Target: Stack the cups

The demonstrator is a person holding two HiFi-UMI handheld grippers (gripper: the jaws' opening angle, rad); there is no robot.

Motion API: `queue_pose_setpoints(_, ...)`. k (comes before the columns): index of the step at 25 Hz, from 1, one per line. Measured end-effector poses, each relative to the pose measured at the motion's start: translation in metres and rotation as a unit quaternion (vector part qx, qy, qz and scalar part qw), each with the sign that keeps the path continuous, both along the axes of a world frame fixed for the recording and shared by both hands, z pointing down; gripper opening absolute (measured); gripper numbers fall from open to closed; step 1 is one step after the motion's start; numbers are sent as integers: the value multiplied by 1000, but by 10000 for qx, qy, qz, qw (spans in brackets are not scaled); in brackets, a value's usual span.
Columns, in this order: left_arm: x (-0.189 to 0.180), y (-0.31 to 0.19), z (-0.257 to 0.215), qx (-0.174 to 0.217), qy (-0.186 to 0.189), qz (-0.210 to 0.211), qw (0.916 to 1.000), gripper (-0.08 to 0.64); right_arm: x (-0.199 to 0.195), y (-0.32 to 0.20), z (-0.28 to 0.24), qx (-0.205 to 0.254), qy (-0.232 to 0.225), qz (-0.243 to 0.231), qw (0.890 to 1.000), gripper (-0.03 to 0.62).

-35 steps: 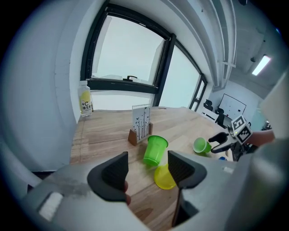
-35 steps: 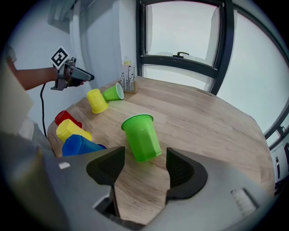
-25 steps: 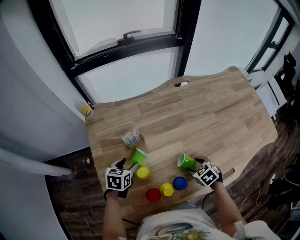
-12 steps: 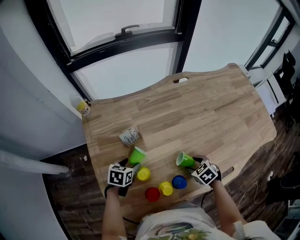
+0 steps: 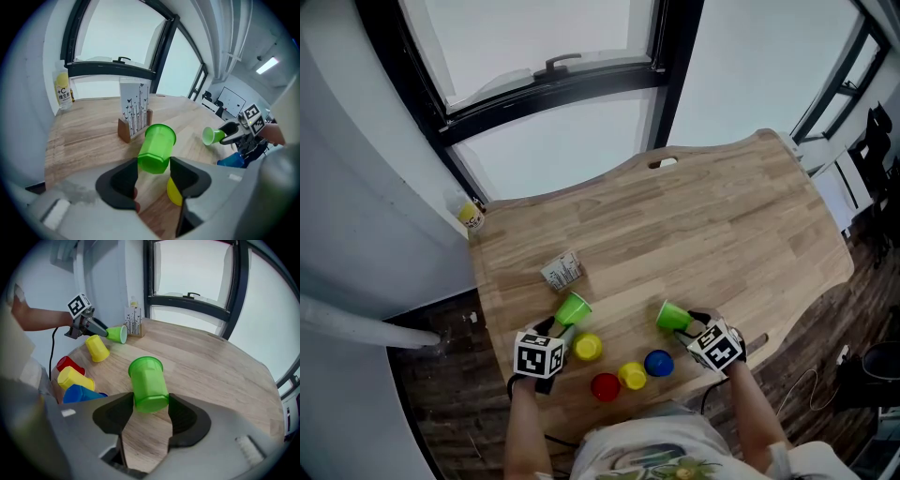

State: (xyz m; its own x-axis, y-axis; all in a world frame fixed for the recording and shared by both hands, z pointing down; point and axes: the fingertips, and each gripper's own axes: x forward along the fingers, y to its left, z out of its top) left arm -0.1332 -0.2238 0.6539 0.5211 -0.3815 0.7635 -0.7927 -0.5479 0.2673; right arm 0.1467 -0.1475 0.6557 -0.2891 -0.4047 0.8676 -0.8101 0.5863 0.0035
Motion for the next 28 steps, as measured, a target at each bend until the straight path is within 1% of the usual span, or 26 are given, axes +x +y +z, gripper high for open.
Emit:
queue_pose_setpoints(4, -14, 4, -14, 194, -192, -94, 9996, 227, -1, -5, -18, 192, -36, 31, 9998, 236)
queue_pose_setpoints(7, -26, 11, -22, 252, -349, -183, 9989, 225, -2, -7, -26, 289, -68, 16, 9996, 236)
queue_pose_setpoints(10, -38, 17, -30, 296, -452, -381, 9978, 219, -3, -5, -29, 307, -89, -1, 9995, 235)
queue_pose_setpoints(11, -43, 18, -33, 333, -492, -476, 9971, 163, -4, -5, -30, 306, -81, -10, 9995, 235)
queue_pose_setpoints(13, -51, 21, -37, 379, -553, -600, 9959, 121, -5, -4, -29, 299, -49, -41, 9995, 233)
queue_pose_setpoints(18, -55, 32, -33, 290, -621, -544, 9962, 120, -8, 0, -23, 237, -19, -94, 9997, 233)
queue_pose_setpoints(23, -50, 30, -34, 308, -597, -489, 9965, 120, -10, 0, -23, 213, -22, -112, 9997, 233)
queue_pose_setpoints(25, -47, 27, -37, 351, -599, -407, 9968, 120, -11, 0, -23, 212, -21, -107, 9997, 233)
queue_pose_setpoints(28, -39, 21, -42, 451, -671, -159, 9966, 120, -11, -2, -23, 213, -31, -84, 9997, 233)
